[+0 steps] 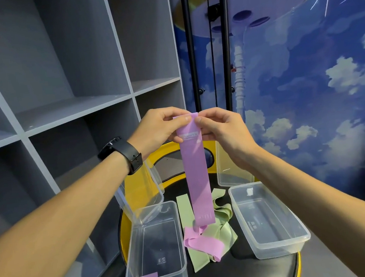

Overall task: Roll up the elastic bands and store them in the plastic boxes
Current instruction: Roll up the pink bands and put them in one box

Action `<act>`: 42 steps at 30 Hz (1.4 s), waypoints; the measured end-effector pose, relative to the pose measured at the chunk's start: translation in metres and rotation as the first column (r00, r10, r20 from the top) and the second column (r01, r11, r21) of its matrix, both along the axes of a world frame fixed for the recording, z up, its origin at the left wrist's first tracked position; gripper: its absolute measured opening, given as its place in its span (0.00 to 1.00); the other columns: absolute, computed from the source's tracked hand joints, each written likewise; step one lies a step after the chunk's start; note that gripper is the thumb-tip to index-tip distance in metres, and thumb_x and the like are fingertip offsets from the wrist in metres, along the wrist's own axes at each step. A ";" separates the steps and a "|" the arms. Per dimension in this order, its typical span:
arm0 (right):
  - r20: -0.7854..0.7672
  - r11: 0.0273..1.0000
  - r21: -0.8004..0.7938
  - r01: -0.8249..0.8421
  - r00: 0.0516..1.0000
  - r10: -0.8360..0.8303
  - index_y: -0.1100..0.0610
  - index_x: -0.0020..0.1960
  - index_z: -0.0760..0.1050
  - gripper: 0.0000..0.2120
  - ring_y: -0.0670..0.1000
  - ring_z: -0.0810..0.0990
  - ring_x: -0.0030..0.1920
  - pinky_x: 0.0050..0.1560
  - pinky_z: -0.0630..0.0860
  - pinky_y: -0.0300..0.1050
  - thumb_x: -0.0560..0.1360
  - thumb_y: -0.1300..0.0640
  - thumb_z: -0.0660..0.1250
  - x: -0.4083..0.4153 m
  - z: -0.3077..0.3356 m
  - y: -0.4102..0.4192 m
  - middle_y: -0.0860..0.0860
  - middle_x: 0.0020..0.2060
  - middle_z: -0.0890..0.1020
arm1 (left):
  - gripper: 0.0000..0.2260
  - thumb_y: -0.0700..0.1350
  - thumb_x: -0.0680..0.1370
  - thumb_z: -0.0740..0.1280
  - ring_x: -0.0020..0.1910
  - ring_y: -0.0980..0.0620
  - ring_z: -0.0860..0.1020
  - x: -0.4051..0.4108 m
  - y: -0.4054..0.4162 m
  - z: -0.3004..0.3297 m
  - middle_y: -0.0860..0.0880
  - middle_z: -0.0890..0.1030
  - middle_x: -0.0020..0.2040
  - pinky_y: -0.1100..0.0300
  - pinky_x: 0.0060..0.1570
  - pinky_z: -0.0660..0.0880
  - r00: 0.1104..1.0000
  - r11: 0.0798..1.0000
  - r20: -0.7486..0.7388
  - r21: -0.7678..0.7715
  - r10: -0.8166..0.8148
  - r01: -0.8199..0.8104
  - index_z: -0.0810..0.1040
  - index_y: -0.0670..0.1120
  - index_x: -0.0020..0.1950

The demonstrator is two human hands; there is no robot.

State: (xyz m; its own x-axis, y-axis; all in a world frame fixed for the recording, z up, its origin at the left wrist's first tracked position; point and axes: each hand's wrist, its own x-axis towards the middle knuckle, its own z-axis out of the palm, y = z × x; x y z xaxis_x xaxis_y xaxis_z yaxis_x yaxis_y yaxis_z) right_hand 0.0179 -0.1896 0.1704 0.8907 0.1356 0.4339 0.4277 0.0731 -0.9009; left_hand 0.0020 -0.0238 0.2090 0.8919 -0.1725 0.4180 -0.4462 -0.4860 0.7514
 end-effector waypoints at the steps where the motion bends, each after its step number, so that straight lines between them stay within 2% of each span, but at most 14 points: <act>1: -0.003 1.000 0.005 -0.001 1.000 0.001 0.58 0.53 0.80 0.06 0.47 0.84 0.42 0.42 0.80 0.37 0.78 0.57 0.67 0.000 0.000 0.000 0.51 0.44 0.84 | 0.08 0.46 0.79 0.66 0.38 0.58 0.81 -0.001 0.000 0.000 0.50 0.82 0.45 0.66 0.35 0.79 1.000 1.000 0.009 0.017 0.002 -0.002 0.80 0.49 0.55; 6: -0.007 1.000 0.010 0.006 1.000 -0.006 0.58 0.53 0.80 0.06 0.47 0.84 0.43 0.43 0.80 0.36 0.78 0.57 0.67 0.000 0.000 -0.001 0.51 0.45 0.84 | 0.07 0.46 0.77 0.68 0.41 0.56 0.81 -0.002 0.006 -0.001 0.50 0.83 0.46 0.64 0.35 0.78 1.000 1.000 0.018 -0.005 0.018 -0.018 0.81 0.47 0.54; 10: -0.010 1.000 0.007 0.017 1.000 -0.017 0.57 0.53 0.80 0.06 0.45 0.83 0.42 0.41 0.79 0.35 0.78 0.57 0.67 0.000 0.001 -0.002 0.49 0.44 0.84 | 0.06 0.44 0.77 0.68 0.38 0.58 0.81 -0.001 0.005 -0.001 0.49 0.83 0.44 0.67 0.34 0.78 0.999 0.999 0.016 -0.020 0.030 -0.030 0.81 0.45 0.52; 15: -0.026 1.000 0.020 0.023 0.999 -0.022 0.56 0.50 0.80 0.04 0.45 0.83 0.41 0.39 0.78 0.34 0.78 0.57 0.67 0.001 0.000 -0.003 0.49 0.43 0.83 | 0.04 0.45 0.77 0.68 0.36 0.60 0.80 -0.001 0.002 -0.003 0.51 0.82 0.43 0.67 0.33 0.77 0.999 0.999 0.023 -0.001 0.037 -0.037 0.81 0.48 0.51; 23: -0.050 0.999 -0.010 0.044 0.998 -0.045 0.57 0.52 0.80 0.05 0.46 0.83 0.43 0.38 0.79 0.34 0.78 0.57 0.67 0.005 -0.009 -0.001 0.49 0.44 0.83 | 0.05 0.45 0.78 0.67 0.43 0.54 0.80 0.002 0.002 -0.015 0.49 0.82 0.47 0.66 0.33 0.78 0.998 0.998 0.010 0.012 0.062 -0.062 0.80 0.48 0.53; 30: -0.056 0.996 -0.018 0.088 0.994 -0.089 0.53 0.48 0.79 0.01 0.48 0.83 0.44 0.39 0.80 0.35 0.77 0.57 0.69 0.008 -0.014 0.001 0.49 0.42 0.83 | 0.08 0.44 0.78 0.67 0.36 0.57 0.80 0.003 0.001 -0.022 0.49 0.82 0.44 0.64 0.34 0.78 0.997 0.997 -0.015 0.000 0.076 -0.076 0.81 0.45 0.55; 33: -0.015 0.975 -0.052 0.218 0.976 -0.219 0.54 0.48 0.76 0.05 0.49 0.79 0.42 0.42 0.80 0.43 0.75 0.56 0.71 0.011 -0.020 0.004 0.53 0.42 0.80 | 0.07 0.43 0.77 0.68 0.34 0.56 0.80 0.004 -0.004 -0.023 0.48 0.83 0.42 0.62 0.36 0.80 0.995 0.995 -0.010 -0.014 0.097 -0.097 0.81 0.44 0.54; 35: 0.014 0.969 -0.090 0.230 0.973 -0.229 0.55 0.47 0.77 0.03 0.49 0.79 0.41 0.44 0.80 0.46 0.75 0.57 0.70 0.010 -0.021 0.007 0.52 0.40 0.81 | 0.07 0.44 0.77 0.69 0.34 0.54 0.81 0.004 -0.007 -0.023 0.47 0.83 0.42 0.59 0.38 0.81 0.994 0.994 -0.007 -0.022 0.105 -0.105 0.81 0.44 0.53; 38: 0.059 0.965 -0.135 0.223 0.974 -0.217 0.54 0.47 0.80 0.02 0.49 0.82 0.44 0.45 0.81 0.42 0.76 0.58 0.69 0.008 -0.020 0.007 0.48 0.41 0.83 | 0.06 0.45 0.76 0.69 0.34 0.52 0.82 0.002 -0.010 -0.023 0.47 0.84 0.40 0.58 0.40 0.82 0.992 0.992 0.002 -0.010 0.125 -0.125 0.82 0.46 0.51; 42: 0.134 0.940 -0.138 0.312 0.946 -0.294 0.52 0.47 0.79 0.03 0.46 0.81 0.44 0.40 0.78 0.33 0.76 0.59 0.69 0.006 -0.021 0.007 0.46 0.41 0.82 | 0.06 0.44 0.77 0.69 0.33 0.52 0.83 0.003 -0.014 -0.023 0.47 0.84 0.39 0.59 0.40 0.82 0.976 0.976 0.027 -0.016 0.216 -0.215 0.81 0.46 0.52</act>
